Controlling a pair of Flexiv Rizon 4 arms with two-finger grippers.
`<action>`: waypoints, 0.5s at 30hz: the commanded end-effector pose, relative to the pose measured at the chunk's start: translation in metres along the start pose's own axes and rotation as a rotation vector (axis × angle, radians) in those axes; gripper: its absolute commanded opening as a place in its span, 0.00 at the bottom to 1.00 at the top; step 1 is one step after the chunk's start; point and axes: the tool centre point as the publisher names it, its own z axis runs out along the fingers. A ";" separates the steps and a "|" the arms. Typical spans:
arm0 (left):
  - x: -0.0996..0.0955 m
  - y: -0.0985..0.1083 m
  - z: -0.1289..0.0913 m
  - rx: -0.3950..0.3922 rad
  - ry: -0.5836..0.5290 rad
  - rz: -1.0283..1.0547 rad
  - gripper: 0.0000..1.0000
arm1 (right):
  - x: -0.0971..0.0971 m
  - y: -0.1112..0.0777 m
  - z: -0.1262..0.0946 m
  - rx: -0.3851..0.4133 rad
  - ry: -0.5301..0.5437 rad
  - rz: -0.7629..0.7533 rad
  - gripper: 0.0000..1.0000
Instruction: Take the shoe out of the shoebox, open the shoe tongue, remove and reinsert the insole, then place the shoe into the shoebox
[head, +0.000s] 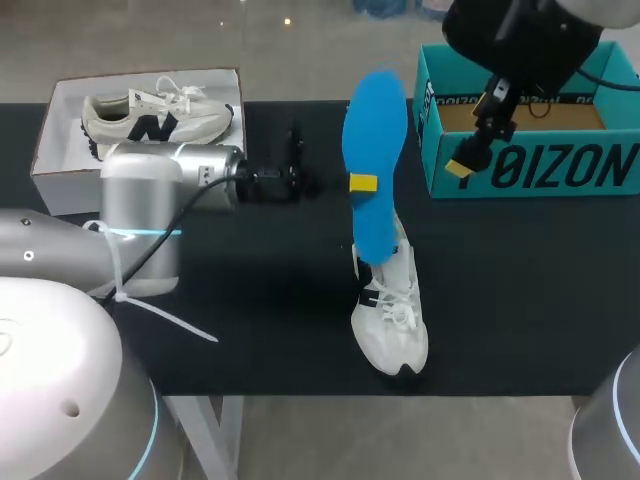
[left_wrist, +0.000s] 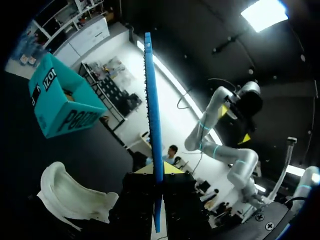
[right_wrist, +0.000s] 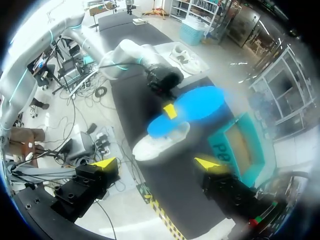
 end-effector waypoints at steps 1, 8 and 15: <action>0.011 0.013 -0.011 -0.007 -0.047 0.289 0.00 | -0.001 0.001 0.000 0.003 0.002 0.001 1.00; 0.021 0.011 -0.002 -0.032 -0.084 0.376 0.00 | -0.001 0.001 0.000 0.003 0.002 0.001 1.00; 0.029 0.002 0.005 -0.004 -0.193 0.466 0.00 | -0.001 0.001 0.000 0.003 0.002 0.001 1.00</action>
